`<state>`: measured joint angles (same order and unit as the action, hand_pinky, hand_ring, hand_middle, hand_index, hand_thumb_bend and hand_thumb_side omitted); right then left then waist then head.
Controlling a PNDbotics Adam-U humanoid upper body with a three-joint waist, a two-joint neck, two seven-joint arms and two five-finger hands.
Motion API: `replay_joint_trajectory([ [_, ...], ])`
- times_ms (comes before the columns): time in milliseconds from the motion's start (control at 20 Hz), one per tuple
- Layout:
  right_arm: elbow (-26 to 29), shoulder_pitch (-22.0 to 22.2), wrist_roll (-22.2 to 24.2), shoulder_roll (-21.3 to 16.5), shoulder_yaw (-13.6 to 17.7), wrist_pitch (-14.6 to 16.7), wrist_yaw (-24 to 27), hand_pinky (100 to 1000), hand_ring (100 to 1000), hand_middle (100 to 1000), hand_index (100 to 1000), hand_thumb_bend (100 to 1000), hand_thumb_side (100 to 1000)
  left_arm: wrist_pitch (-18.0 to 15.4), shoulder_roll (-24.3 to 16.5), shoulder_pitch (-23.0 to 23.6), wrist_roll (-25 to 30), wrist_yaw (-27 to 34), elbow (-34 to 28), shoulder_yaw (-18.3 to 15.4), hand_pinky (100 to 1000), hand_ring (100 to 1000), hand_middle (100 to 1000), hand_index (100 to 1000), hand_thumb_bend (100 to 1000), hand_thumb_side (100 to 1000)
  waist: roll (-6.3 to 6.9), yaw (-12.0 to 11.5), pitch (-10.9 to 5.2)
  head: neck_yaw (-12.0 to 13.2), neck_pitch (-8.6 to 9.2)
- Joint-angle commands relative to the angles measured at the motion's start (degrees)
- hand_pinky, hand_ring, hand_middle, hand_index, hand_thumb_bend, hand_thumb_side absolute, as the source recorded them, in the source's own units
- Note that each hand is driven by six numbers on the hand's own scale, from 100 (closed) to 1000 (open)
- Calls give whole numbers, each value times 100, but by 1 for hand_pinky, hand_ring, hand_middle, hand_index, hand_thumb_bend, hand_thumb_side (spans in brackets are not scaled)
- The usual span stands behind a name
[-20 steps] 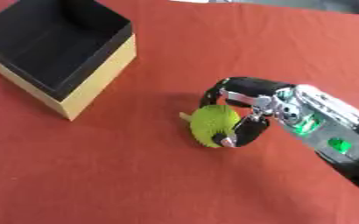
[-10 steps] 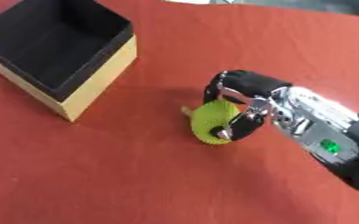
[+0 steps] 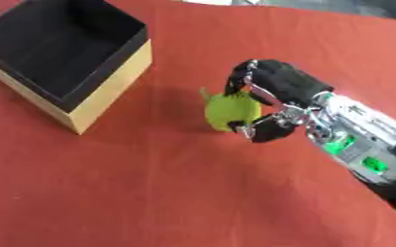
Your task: Pick up objects on the table and place them in the box.
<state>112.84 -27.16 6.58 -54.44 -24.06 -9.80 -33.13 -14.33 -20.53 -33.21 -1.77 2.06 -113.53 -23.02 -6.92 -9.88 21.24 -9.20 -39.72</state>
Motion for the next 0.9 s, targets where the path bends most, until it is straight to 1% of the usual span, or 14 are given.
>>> replay_joint_trajectory([
  [50, 172, -127, -264, -339, 259, 183, 41, 640, 682, 546, 636, 308, 100, 1, -120, -33, -15, 19, -106, -23, 587, 530, 541, 688, 100, 273, 21, 8, -156, 24, 52],
  [150, 174, -275, -377, -372, 371, 305, 126, 644, 685, 554, 646, 296, 100, 1, -121, -29, -17, 17, -106, -18, 587, 530, 540, 688, 100, 274, 16, 9, -169, 29, 52],
  [300, 175, -613, -359, -380, 504, 381, 350, 648, 688, 563, 655, 278, 100, 2, -120, -29, -17, 18, -106, -8, 587, 529, 540, 688, 100, 271, 5, -5, -189, 29, 62],
  [400, 175, -867, -274, -370, 565, 369, 510, 649, 689, 564, 656, 276, 100, 0, -122, -32, -20, 20, -106, -2, 587, 529, 540, 688, 100, 272, -5, -25, -200, 20, 69],
  [450, 175, -965, -231, -361, 585, 350, 569, 646, 691, 567, 655, 255, 100, 0, -124, -32, -23, 21, -106, 0, 588, 529, 539, 688, 100, 271, -10, -33, -205, 14, 72],
  [600, 175, -1406, -70, -259, 626, 270, 841, 653, 700, 576, 664, 244, 100, 0, -130, -40, -27, 23, -106, 13, 588, 529, 539, 688, 100, 270, -43, -86, -226, -40, 80],
  [750, 129, -1924, 162, -65, 568, 281, 992, 656, 704, 579, 668, 249, 100, 2, -129, -56, -13, 30, -106, 45, 588, 529, 540, 688, 100, 264, -76, -141, -250, -126, 44],
  [900, -304, -2627, 441, 390, 371, 462, 1017, 661, 697, 580, 670, 208, 100, -12, -124, -102, 11, 45, -106, 92, 589, 530, 541, 689, 100, 244, -85, -212, -265, -281, -23],
])
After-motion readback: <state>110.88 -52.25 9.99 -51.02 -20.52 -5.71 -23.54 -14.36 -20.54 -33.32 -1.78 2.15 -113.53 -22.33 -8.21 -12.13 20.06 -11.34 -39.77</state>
